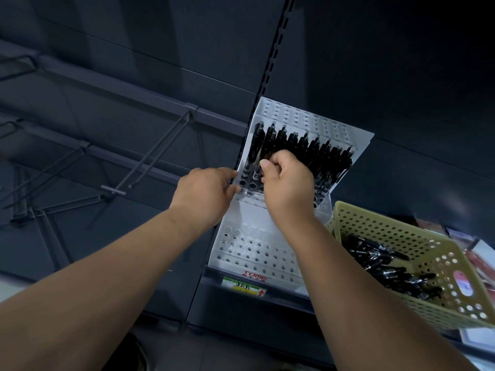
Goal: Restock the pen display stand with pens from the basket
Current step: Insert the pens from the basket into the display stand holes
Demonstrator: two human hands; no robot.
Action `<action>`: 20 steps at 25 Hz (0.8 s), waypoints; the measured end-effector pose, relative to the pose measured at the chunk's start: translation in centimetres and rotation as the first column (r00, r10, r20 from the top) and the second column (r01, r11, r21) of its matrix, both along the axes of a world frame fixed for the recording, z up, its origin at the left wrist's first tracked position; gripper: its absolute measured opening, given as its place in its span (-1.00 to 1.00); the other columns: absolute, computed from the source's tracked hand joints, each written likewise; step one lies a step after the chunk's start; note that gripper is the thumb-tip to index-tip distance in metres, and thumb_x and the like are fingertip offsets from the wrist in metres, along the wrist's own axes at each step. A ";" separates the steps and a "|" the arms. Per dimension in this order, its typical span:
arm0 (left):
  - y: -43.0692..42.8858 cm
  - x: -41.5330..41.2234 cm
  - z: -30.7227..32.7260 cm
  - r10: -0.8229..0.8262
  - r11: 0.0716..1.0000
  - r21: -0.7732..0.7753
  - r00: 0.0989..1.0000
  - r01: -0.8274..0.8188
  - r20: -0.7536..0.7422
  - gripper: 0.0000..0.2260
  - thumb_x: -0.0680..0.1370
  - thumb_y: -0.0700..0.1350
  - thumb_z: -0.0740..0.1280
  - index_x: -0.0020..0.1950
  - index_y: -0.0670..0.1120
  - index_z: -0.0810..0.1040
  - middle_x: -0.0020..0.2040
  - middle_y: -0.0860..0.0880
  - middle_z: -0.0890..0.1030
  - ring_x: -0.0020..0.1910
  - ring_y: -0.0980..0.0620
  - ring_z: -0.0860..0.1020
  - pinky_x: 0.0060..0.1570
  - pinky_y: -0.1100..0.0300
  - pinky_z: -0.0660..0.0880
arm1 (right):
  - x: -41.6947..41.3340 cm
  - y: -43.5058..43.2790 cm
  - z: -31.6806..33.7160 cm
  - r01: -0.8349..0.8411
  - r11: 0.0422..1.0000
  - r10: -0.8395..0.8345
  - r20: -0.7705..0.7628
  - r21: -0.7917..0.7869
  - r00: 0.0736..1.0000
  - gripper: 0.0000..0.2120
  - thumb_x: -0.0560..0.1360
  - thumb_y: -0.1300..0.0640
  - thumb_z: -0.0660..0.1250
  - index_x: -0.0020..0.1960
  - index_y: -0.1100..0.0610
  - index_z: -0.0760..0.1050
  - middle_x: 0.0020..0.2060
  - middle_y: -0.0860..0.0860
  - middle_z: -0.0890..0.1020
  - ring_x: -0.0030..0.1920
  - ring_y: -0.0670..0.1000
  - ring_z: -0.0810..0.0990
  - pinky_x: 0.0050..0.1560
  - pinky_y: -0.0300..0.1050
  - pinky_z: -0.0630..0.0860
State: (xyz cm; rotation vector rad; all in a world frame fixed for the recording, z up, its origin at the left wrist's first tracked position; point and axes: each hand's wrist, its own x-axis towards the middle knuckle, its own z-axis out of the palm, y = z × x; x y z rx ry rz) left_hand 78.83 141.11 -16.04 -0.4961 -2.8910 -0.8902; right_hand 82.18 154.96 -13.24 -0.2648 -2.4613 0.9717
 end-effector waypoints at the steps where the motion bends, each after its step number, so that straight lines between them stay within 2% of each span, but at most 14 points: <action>1: 0.0 0.1 0.1 0.000 1.000 -0.001 1.000 0.000 0.003 -0.67 0.60 0.07 0.23 0.35 0.09 0.47 0.02 0.06 0.68 0.16 -0.05 0.53 0.09 0.02 0.48 | 0.0 0.0 0.1 0.002 1.000 -0.002 0.006 0.004 1.000 -0.80 0.59 0.09 0.27 -0.15 0.18 0.46 -0.39 0.11 0.57 -0.30 0.15 0.62 -0.30 0.17 0.54; 7: -0.1 0.4 0.7 -0.008 1.000 -0.022 0.999 0.009 0.048 -0.67 0.60 0.06 0.23 0.36 0.09 0.45 0.05 0.07 0.67 0.15 -0.03 0.54 0.06 0.07 0.49 | 0.1 0.3 0.5 -0.013 1.000 0.012 0.074 0.016 0.997 -0.80 0.59 0.08 0.28 -0.10 0.19 0.55 -0.32 0.08 0.63 -0.31 0.12 0.60 -0.26 0.12 0.57; 10: -0.3 1.0 1.1 -0.019 0.999 -0.032 0.998 0.021 0.060 -0.66 0.58 0.05 0.26 0.37 0.09 0.44 0.16 -0.02 0.61 0.16 -0.08 0.54 0.09 0.02 0.48 | 0.9 0.4 1.0 -0.032 0.999 0.035 0.094 -0.030 0.995 -0.83 0.58 0.12 0.30 0.10 0.17 0.58 -0.20 -0.01 0.64 -0.25 0.00 0.58 -0.20 -0.06 0.53; 13: 0.1 2.4 1.5 -0.016 1.000 -0.023 1.000 0.016 0.001 -0.61 0.56 0.04 0.30 0.37 0.02 0.41 0.20 -0.11 0.53 0.17 -0.13 0.49 0.10 0.01 0.46 | 2.5 1.0 1.5 -0.051 0.994 0.057 0.056 -0.095 0.997 -0.75 0.58 0.18 0.30 0.25 0.15 0.53 -0.01 0.00 0.64 -0.08 -0.06 0.60 -0.02 -0.13 0.57; 16: 1.2 4.3 2.2 -0.013 1.000 0.003 0.996 0.013 -0.092 -0.56 0.57 0.00 0.30 0.43 -0.04 0.36 0.27 -0.12 0.48 0.25 -0.13 0.42 0.14 0.02 0.41 | 4.2 2.2 1.7 -0.061 0.994 0.063 0.019 -0.086 0.998 -0.75 0.57 0.18 0.31 0.24 0.11 0.53 0.02 -0.03 0.63 0.00 -0.08 0.59 0.09 -0.07 0.57; 20: 3.2 6.4 3.3 -0.077 0.997 0.007 0.981 0.080 -0.177 -0.53 0.57 0.00 0.31 0.45 -0.05 0.34 0.34 -0.09 0.44 0.32 -0.10 0.37 0.23 0.08 0.35 | 6.5 4.7 1.4 -0.064 0.995 0.064 -0.004 -0.072 0.998 -0.75 0.56 0.20 0.32 0.24 0.10 0.54 0.02 -0.05 0.61 -0.01 -0.10 0.58 0.12 -0.08 0.56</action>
